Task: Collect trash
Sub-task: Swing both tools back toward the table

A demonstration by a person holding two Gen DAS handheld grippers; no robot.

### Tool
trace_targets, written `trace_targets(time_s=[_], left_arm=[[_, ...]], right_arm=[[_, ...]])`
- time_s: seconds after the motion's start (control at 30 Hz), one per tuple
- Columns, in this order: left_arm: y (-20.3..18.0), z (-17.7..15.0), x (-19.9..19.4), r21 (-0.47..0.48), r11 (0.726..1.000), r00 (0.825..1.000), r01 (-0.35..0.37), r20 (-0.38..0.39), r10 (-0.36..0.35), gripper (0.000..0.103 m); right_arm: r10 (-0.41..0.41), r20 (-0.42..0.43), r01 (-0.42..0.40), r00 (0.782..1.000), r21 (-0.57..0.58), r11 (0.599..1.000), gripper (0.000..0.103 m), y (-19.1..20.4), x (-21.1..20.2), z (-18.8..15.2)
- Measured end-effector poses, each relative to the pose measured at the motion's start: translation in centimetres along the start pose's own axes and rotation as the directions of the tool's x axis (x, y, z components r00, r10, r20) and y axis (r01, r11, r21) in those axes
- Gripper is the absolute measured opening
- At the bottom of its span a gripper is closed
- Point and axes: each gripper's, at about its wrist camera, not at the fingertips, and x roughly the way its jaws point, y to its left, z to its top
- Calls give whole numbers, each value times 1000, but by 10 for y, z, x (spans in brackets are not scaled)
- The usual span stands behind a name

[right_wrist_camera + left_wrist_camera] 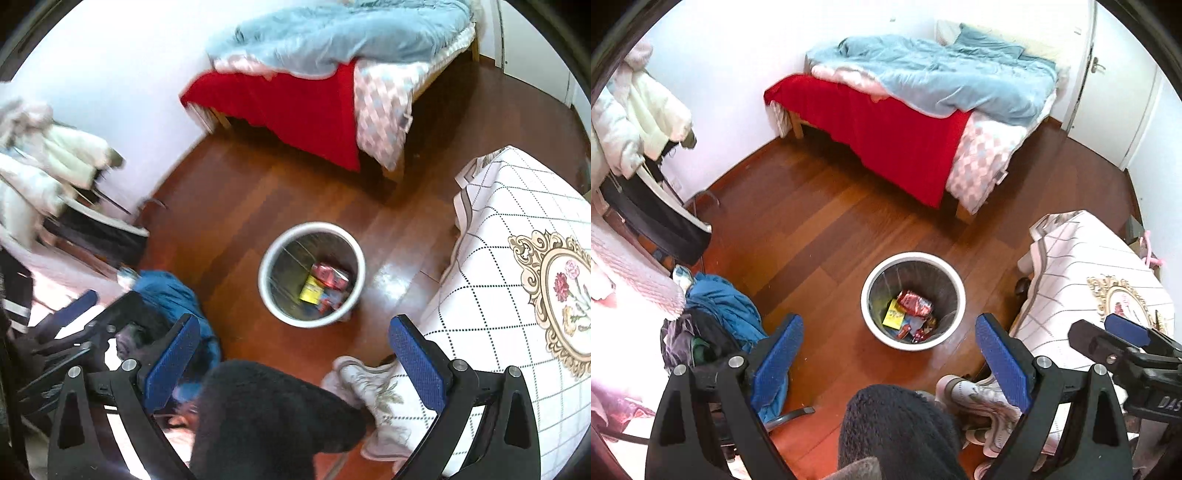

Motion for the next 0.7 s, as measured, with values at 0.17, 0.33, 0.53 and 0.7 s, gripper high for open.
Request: trace_targets(time_s=[0.17, 0.33, 0.53, 0.7], left_arm=[[-37, 1, -11, 46, 999, 999, 23, 24, -24, 95], [-104, -4, 5, 120, 990, 997, 71, 13, -73, 95], [-225, -15, 60, 237, 959, 985, 157, -111, -133, 103], [-330, -30, 111, 317, 929, 966, 189, -229, -119, 103]], right_arm=[[43, 79, -50, 996, 77, 996, 103, -29, -49, -14], [-3, 113, -18, 994, 190, 982, 103, -93, -89, -32], [-206, 69, 168, 976, 363, 917, 103, -226, -129, -48], [-376, -41, 339, 926, 531, 777, 103, -379, -150, -60]])
